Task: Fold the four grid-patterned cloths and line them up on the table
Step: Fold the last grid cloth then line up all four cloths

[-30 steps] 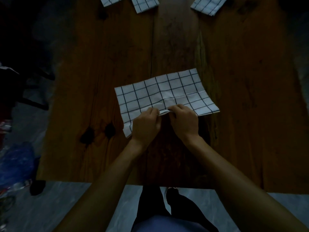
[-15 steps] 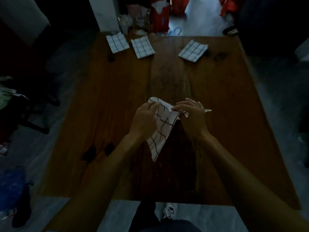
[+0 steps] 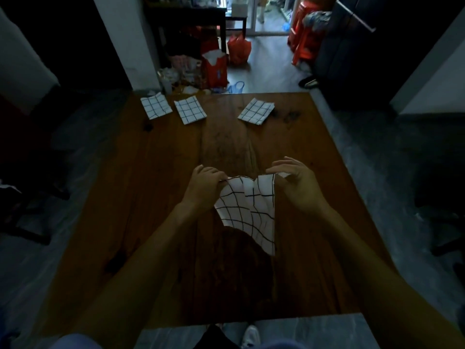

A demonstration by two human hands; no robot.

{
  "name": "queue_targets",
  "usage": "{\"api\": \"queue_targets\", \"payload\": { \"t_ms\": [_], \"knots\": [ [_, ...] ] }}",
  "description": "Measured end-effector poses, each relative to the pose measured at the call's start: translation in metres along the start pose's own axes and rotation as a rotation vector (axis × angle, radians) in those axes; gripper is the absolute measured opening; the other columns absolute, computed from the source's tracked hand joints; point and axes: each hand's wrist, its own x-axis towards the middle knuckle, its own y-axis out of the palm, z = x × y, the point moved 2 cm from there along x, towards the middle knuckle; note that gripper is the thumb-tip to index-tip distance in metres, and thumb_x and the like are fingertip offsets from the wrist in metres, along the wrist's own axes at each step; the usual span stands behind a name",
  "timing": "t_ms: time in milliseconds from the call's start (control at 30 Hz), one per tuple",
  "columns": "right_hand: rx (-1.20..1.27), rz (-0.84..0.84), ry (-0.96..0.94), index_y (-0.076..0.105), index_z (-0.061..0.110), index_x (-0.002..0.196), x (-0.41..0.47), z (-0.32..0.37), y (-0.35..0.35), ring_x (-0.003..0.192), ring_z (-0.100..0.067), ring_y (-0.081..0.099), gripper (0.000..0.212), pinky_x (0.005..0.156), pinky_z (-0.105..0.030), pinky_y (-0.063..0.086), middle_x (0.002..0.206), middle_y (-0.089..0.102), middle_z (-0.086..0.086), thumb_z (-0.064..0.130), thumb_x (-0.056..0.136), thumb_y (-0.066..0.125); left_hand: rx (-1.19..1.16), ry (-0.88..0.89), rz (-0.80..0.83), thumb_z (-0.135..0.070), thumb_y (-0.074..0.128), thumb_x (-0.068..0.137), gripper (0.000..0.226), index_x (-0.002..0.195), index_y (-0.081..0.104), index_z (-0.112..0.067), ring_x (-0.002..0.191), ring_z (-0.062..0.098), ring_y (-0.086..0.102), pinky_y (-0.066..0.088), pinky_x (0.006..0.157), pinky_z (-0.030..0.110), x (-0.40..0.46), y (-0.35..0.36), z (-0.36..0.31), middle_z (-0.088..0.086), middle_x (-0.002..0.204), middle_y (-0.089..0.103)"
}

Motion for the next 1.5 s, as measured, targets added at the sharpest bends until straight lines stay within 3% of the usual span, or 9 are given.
{"api": "queue_targets", "payload": {
  "t_ms": [300, 533, 667, 767, 900, 1067, 1167, 1267, 1500],
  "knots": [
    [0.273, -0.106, 0.063, 0.07, 0.012, 0.104, 0.001, -0.008, -0.021, 0.099, -0.018, 0.067, 0.018, 0.09, -0.044, 0.054, 0.105, 0.071, -0.008, 0.005, 0.093, 0.058, -0.069, -0.051, -0.117, -0.022, 0.05, 0.096, 0.016, 0.092, 0.065, -0.019, 0.083, 0.012, 0.058, 0.035, 0.102, 0.046, -0.003, -0.017, 0.021, -0.005, 0.088, 0.067],
    [0.334, -0.141, 0.048, 0.065, -0.003, 0.108, 0.02, 0.012, -0.031, 0.086, 0.01, 0.062, 0.02, 0.079, -0.01, 0.049, 0.103, 0.066, -0.01, -0.004, 0.092, 0.054, -0.247, -0.267, -0.124, -0.02, 0.051, 0.095, 0.014, 0.103, 0.062, -0.016, 0.09, 0.011, 0.053, 0.044, 0.079, 0.026, -0.003, -0.017, 0.024, -0.002, 0.099, 0.057],
    [0.311, -0.143, 0.053, 0.066, 0.01, 0.104, 0.03, 0.009, -0.033, 0.084, 0.007, 0.062, 0.02, 0.078, -0.013, 0.049, 0.098, 0.066, -0.006, -0.001, 0.092, 0.056, -0.287, -0.324, -0.11, -0.018, 0.05, 0.095, 0.015, 0.105, 0.061, -0.019, 0.091, 0.012, 0.053, 0.045, 0.079, 0.027, 0.001, -0.015, 0.02, -0.001, 0.102, 0.055],
    [0.349, -0.162, 0.039, 0.064, 0.001, 0.109, 0.036, 0.007, -0.032, 0.086, 0.005, 0.063, 0.024, 0.081, -0.015, 0.05, 0.099, 0.062, -0.011, -0.009, 0.089, 0.054, -0.358, -0.388, -0.096, -0.018, 0.05, 0.096, 0.015, 0.106, 0.062, -0.015, 0.086, 0.01, 0.055, 0.044, 0.073, 0.022, 0.003, -0.014, 0.017, -0.001, 0.097, 0.059],
    [0.179, -0.195, -0.002, 0.069, 0.036, 0.101, 0.041, 0.004, -0.034, 0.086, -0.024, 0.06, 0.015, 0.077, -0.036, 0.052, 0.091, 0.059, -0.014, 0.028, 0.091, 0.06, -0.411, -0.443, -0.044, -0.018, 0.052, 0.095, 0.019, 0.112, 0.059, -0.014, 0.089, 0.01, 0.056, 0.045, 0.07, 0.018, 0.003, -0.008, 0.015, 0.005, 0.106, 0.062],
    [0.11, -0.102, -0.031, 0.069, 0.032, 0.095, 0.049, 0.021, -0.03, 0.08, -0.025, 0.051, 0.017, 0.075, -0.036, 0.051, 0.087, 0.055, -0.007, 0.017, 0.091, 0.062, -0.299, -0.288, -0.144, -0.027, 0.055, 0.093, 0.038, 0.13, 0.051, -0.021, 0.122, 0.018, 0.045, 0.041, 0.102, 0.034, 0.016, -0.018, -0.007, 0.005, 0.136, 0.045],
    [0.055, -0.042, -0.064, 0.071, 0.031, 0.097, 0.055, 0.031, -0.029, 0.086, -0.013, 0.048, 0.016, 0.082, -0.029, 0.045, 0.089, 0.052, 0.008, 0.018, 0.091, 0.063, -0.393, -0.048, -0.194, -0.034, 0.053, 0.095, 0.039, 0.131, 0.05, -0.019, 0.116, 0.011, 0.048, 0.041, 0.095, 0.026, 0.028, -0.037, -0.043, 0.001, 0.133, 0.05],
    [0.03, 0.04, -0.057, 0.068, 0.034, 0.098, 0.058, 0.038, -0.028, 0.105, -0.014, 0.048, 0.02, 0.094, -0.033, 0.044, 0.105, 0.056, 0.003, 0.016, 0.091, 0.062, -0.533, 0.102, -0.23, -0.035, 0.056, 0.094, 0.034, 0.122, 0.059, -0.017, 0.102, 0.009, 0.057, 0.05, 0.085, 0.028, 0.04, -0.045, -0.069, 0.0, 0.116, 0.061],
    [0.187, 0.04, 0.075, 0.066, 0.026, 0.106, 0.055, 0.05, -0.034, 0.109, -0.006, 0.056, 0.016, 0.094, -0.026, 0.045, 0.116, 0.062, 0.006, 0.024, 0.097, 0.052, -0.591, 0.093, -0.354, -0.024, 0.057, 0.095, 0.014, 0.091, 0.065, -0.013, 0.071, 0.008, 0.059, 0.051, 0.063, 0.03, 0.048, -0.045, -0.074, -0.004, 0.078, 0.064]
  ]
}}
